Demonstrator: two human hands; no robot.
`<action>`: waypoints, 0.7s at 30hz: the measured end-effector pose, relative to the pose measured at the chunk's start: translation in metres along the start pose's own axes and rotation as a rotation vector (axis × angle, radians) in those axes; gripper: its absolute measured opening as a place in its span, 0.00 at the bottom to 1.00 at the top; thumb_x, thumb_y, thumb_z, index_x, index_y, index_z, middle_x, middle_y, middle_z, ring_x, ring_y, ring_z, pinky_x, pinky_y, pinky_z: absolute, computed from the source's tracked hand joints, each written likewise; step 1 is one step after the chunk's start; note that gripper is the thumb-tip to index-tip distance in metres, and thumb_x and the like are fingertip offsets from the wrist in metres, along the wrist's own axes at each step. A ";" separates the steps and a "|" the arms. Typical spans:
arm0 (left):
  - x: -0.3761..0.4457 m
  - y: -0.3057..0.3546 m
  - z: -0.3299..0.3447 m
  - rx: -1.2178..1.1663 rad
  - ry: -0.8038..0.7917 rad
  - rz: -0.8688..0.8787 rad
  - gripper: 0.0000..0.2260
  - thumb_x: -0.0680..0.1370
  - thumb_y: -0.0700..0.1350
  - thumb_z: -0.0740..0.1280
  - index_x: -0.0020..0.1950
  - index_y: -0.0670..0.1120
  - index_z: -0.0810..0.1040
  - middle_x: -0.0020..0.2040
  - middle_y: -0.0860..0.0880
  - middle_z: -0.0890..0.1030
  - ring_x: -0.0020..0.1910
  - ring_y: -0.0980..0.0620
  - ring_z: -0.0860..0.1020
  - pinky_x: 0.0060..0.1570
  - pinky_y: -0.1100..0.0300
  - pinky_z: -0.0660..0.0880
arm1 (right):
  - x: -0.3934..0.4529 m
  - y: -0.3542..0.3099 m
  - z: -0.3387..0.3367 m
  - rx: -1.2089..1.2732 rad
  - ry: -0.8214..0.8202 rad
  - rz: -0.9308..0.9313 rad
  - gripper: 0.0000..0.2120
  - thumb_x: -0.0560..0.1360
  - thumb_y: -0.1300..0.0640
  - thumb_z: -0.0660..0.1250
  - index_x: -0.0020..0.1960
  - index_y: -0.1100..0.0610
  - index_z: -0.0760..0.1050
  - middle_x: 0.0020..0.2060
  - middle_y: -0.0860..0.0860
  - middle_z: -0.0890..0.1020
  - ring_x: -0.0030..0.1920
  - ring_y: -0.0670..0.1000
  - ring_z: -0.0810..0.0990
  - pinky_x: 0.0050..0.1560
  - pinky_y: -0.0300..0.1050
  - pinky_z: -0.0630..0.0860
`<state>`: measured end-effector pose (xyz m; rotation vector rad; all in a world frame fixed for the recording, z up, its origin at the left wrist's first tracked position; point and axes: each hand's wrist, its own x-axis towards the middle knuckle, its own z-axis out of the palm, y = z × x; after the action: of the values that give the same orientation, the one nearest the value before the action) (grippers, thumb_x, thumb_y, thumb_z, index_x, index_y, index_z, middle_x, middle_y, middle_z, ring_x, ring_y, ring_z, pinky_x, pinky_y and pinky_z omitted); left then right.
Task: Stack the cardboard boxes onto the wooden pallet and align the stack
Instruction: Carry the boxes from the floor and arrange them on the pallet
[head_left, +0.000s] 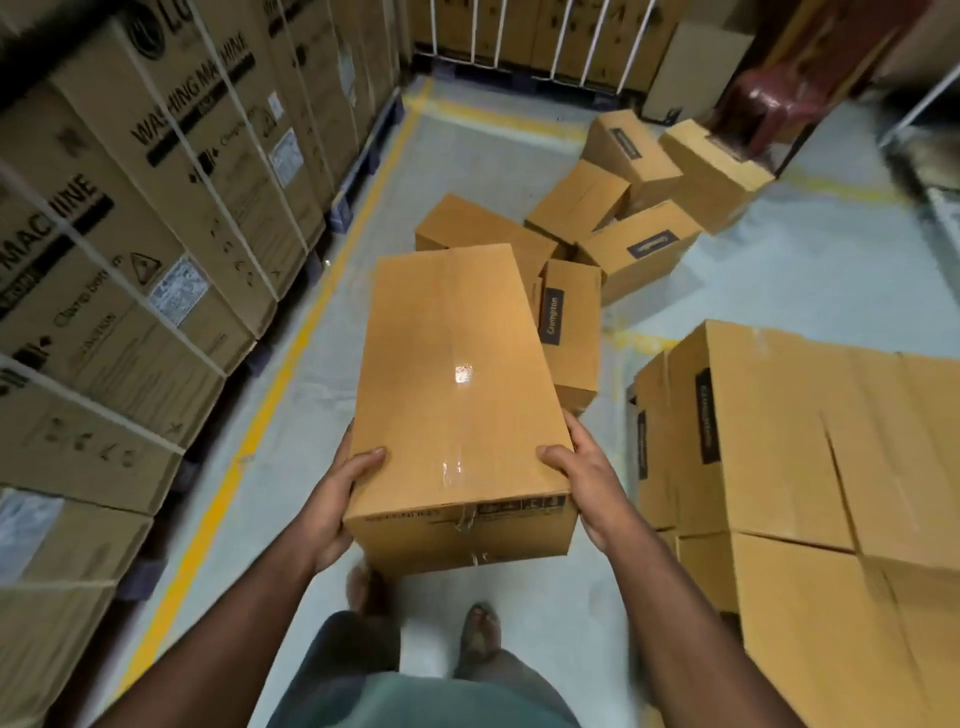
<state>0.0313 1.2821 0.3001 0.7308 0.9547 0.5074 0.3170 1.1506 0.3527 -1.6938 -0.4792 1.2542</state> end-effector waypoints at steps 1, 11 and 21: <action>-0.018 -0.009 0.008 0.008 -0.008 -0.002 0.31 0.73 0.52 0.76 0.75 0.61 0.72 0.69 0.45 0.80 0.60 0.45 0.84 0.48 0.55 0.83 | -0.024 0.006 -0.009 -0.007 0.009 -0.014 0.32 0.71 0.51 0.71 0.74 0.36 0.71 0.59 0.43 0.85 0.59 0.48 0.84 0.58 0.49 0.81; -0.183 -0.114 0.063 0.214 -0.171 0.076 0.31 0.74 0.55 0.73 0.74 0.68 0.68 0.66 0.52 0.82 0.62 0.45 0.82 0.56 0.49 0.79 | -0.225 0.123 -0.073 0.089 0.160 -0.086 0.26 0.78 0.60 0.71 0.64 0.31 0.76 0.61 0.44 0.85 0.60 0.51 0.84 0.58 0.48 0.80; -0.354 -0.250 0.060 0.194 -0.195 0.065 0.32 0.74 0.54 0.71 0.77 0.66 0.66 0.66 0.52 0.82 0.63 0.47 0.82 0.63 0.49 0.75 | -0.431 0.256 -0.092 0.132 0.193 0.045 0.35 0.75 0.52 0.76 0.78 0.38 0.67 0.65 0.47 0.83 0.64 0.54 0.82 0.67 0.60 0.79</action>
<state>-0.0737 0.8580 0.3277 0.9710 0.8060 0.3951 0.1733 0.6615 0.3632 -1.7003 -0.2388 1.1155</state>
